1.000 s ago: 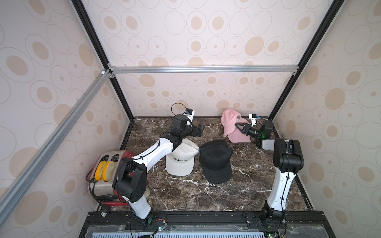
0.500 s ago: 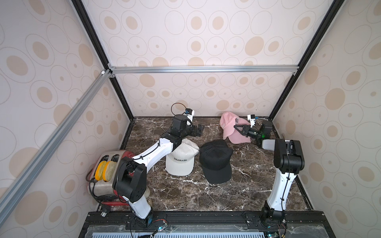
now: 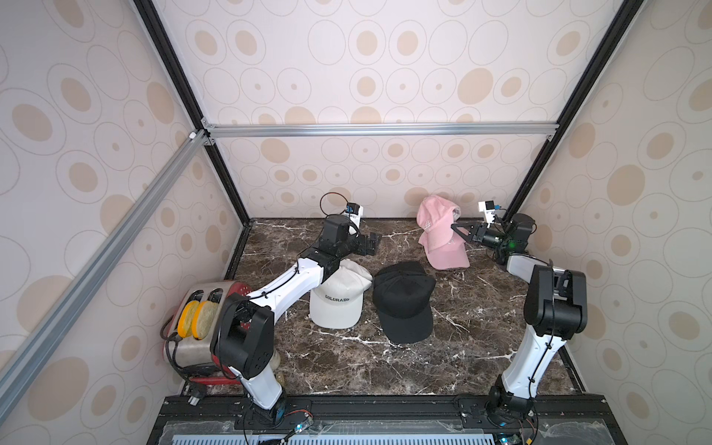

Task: Stack the baseball caps by color
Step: Place the baseball cap on the baseball cap.

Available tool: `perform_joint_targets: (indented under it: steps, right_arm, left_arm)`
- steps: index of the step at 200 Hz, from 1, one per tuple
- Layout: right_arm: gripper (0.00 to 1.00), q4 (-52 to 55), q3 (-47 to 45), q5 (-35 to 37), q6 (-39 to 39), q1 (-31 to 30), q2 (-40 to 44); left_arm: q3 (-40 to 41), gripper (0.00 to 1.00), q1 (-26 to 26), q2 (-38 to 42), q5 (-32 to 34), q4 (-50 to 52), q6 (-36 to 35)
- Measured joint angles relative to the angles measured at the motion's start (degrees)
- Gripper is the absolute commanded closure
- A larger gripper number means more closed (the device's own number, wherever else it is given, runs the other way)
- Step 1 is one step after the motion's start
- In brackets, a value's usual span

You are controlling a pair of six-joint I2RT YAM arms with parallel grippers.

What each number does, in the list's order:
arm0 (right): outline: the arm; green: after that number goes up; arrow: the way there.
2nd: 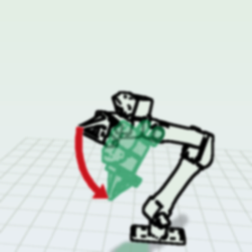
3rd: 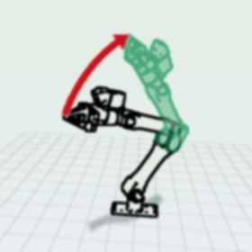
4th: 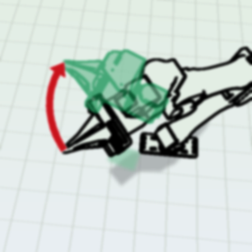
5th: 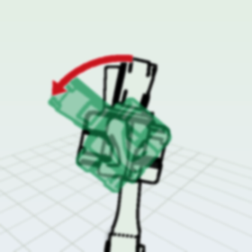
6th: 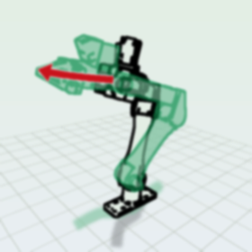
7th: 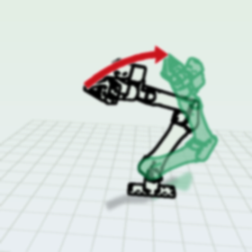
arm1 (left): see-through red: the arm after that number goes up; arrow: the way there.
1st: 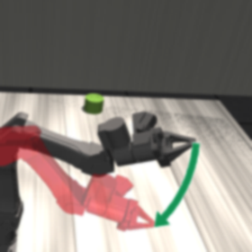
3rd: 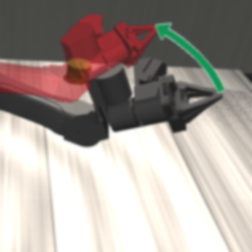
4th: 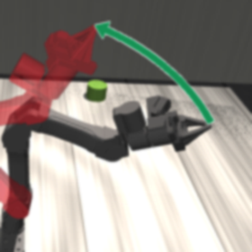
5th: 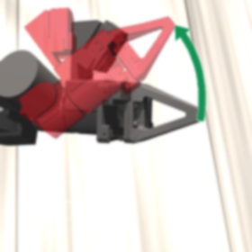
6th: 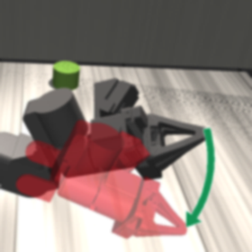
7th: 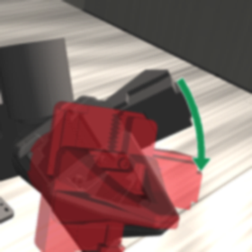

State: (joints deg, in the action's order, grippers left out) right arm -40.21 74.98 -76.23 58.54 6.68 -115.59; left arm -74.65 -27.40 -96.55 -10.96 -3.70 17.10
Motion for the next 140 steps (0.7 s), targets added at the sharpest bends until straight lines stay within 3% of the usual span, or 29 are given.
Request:
perform_joint_targets:
  steps: [55, 97, 140]
  right_arm:
    - [1.0, -7.04, -0.52, -3.8, 6.12, 2.93, -10.36]
    - [1.0, -5.14, -1.01, -6.27, 3.28, 6.32, -12.13]
    - [0.65, 3.76, -0.63, -5.18, -3.76, 8.46, -14.58]
  left_arm:
    - [0.0, 0.01, 0.0, 0.0, 0.0, 0.0, -0.04]
    - [0.0, 0.01, 0.0, -0.07, 0.0, 0.07, -0.11]
    - [0.0, 0.01, 0.0, -0.46, 0.13, 0.48, -0.42]
